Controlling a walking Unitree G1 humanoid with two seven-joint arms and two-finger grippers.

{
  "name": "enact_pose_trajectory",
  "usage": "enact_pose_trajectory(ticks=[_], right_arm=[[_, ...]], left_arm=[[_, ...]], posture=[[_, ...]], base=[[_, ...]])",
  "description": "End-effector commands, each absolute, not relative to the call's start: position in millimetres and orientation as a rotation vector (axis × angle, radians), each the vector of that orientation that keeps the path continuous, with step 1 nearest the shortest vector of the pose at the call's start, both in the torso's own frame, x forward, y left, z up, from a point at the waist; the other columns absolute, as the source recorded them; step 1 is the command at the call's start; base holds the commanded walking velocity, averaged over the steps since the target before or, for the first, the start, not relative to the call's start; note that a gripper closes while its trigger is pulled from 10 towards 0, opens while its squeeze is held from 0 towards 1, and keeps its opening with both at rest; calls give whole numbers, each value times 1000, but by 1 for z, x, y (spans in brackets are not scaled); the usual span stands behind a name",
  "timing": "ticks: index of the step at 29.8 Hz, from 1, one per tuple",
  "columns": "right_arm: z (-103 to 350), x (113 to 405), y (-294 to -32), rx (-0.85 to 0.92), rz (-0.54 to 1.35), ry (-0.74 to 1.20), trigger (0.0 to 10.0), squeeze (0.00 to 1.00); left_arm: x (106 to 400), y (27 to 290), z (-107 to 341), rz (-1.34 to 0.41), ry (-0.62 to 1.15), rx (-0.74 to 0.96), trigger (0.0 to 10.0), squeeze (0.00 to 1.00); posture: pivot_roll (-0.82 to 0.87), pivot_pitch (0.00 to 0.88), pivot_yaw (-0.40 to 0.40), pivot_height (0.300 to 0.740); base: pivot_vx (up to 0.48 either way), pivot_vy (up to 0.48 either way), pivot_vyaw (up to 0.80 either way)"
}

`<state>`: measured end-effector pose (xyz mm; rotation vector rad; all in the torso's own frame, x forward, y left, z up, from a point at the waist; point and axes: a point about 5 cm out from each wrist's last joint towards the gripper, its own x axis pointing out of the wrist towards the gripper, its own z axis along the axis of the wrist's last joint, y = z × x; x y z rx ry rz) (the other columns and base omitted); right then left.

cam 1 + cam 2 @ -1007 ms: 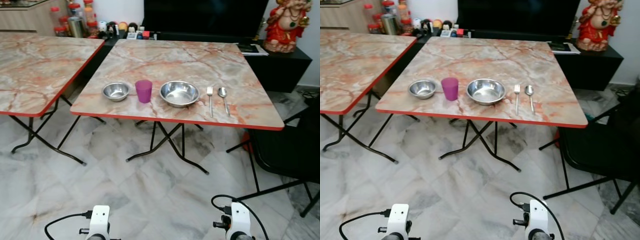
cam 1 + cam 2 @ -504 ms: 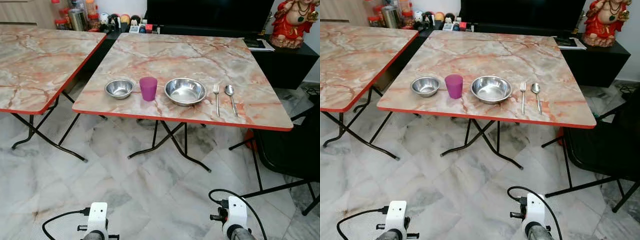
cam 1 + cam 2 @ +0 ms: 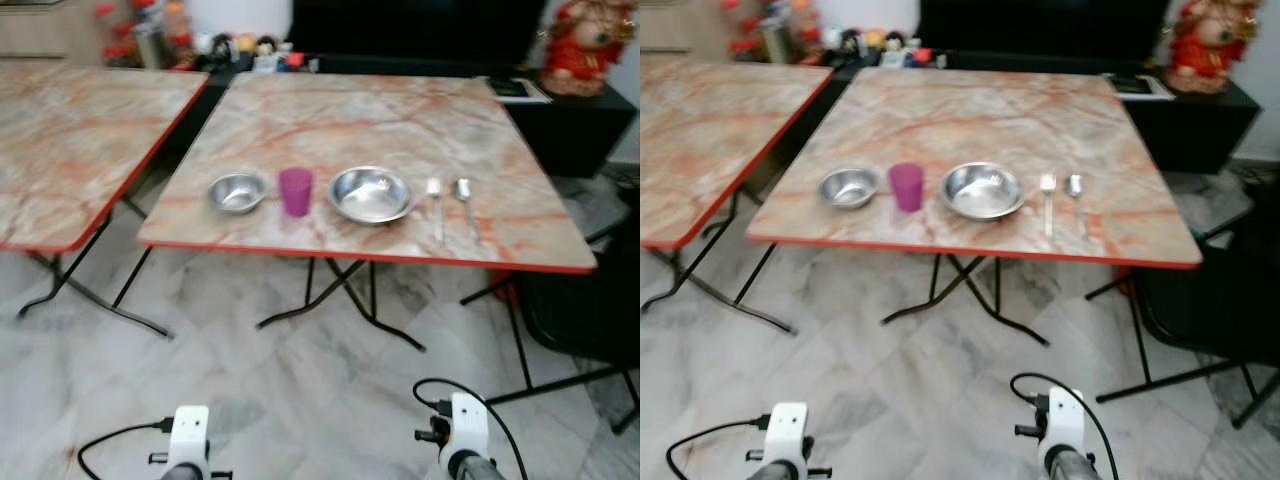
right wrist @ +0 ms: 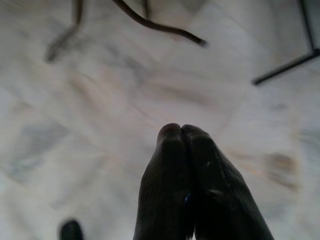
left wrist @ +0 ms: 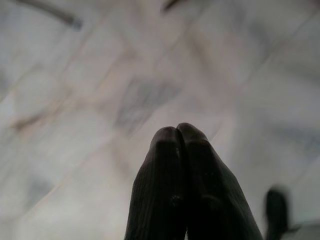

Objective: Setting the table

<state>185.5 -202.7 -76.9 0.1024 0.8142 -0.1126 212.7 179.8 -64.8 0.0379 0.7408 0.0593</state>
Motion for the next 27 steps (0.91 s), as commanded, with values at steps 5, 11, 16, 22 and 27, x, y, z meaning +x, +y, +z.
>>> enact_pose_trajectory(ticks=[5,11,16,22,27], right_arm=[[-72,197,-196,100,-92,788,10000,0],[-72,196,-196,101,-94,790,10000,0],[-74,194,-195,100,-93,800,10000,0],[-75,191,-196,95,-90,811,10000,0],[-75,191,-197,94,-92,812,10000,0]], left_arm=[[201,188,-71,86,782,41,10000,0],[198,186,-73,78,791,43,10000,0],[199,185,-72,77,789,41,10000,0],[199,185,-72,77,787,37,10000,0],[198,184,-73,75,792,38,10000,0]], posture=[[-46,43,-40,740],[-48,43,-38,740],[-48,43,-38,740],[-41,45,-44,740],[-42,45,-44,740]], base=[[279,0,0],[281,0,0],[273,0,0],[296,0,0],[313,0,0]])
